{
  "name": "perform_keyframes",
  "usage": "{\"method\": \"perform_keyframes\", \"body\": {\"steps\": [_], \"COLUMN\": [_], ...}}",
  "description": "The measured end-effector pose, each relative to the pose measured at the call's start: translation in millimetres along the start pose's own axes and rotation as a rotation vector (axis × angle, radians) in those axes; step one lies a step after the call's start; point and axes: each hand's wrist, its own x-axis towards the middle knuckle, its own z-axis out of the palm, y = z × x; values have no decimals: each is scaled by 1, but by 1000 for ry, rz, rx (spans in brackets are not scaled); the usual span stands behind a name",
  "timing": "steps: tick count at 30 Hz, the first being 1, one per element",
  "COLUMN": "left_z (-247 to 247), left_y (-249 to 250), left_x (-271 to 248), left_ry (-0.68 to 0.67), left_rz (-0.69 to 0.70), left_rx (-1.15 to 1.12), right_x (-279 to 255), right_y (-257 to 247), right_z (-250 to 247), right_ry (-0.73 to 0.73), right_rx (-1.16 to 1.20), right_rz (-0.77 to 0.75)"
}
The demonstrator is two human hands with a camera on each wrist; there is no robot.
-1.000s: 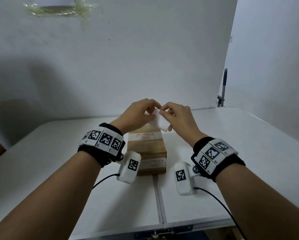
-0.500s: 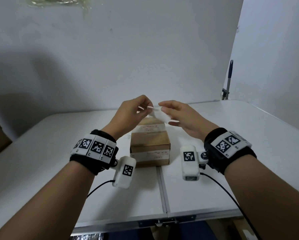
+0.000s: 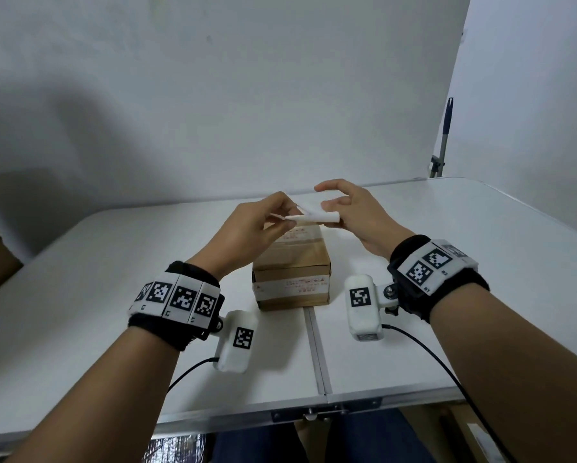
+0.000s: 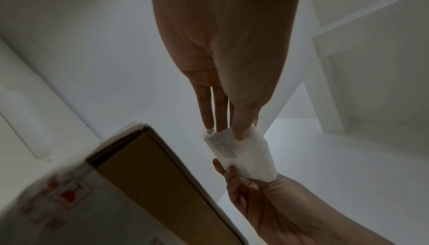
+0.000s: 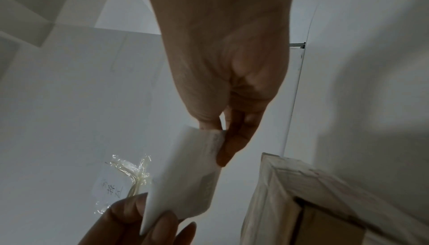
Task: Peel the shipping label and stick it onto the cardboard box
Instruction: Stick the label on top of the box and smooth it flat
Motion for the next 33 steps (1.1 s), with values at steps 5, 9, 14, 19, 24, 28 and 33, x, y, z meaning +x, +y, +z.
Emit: {"method": "perform_keyframes", "body": {"steps": [5, 9, 14, 19, 24, 28, 33], "left_z": [0, 1, -1, -4, -7, -4, 2], "left_y": [-4, -6, -7, -15, -20, -25, -30], "left_x": [-6, -7, -8, -9, -11, -12, -13], "left_ry": [-28, -8, 2, -49, -71, -84, -107], "left_rz": [36, 52, 51, 67, 67, 53, 6], "left_rx": [116, 175, 197, 334, 346, 321, 331], "right_x": [0, 3, 11, 26, 37, 43, 46], "right_y": [7, 9, 11, 22, 32, 38, 43], "right_z": [0, 3, 6, 10, 14, 13, 14], "right_ry": [-68, -133, 23, 82, 61, 65, 48], "right_rx": [33, 47, -9, -71, -129, -210, -296], "right_rz": [17, 36, 51, 42, 31, -6, -49]}}
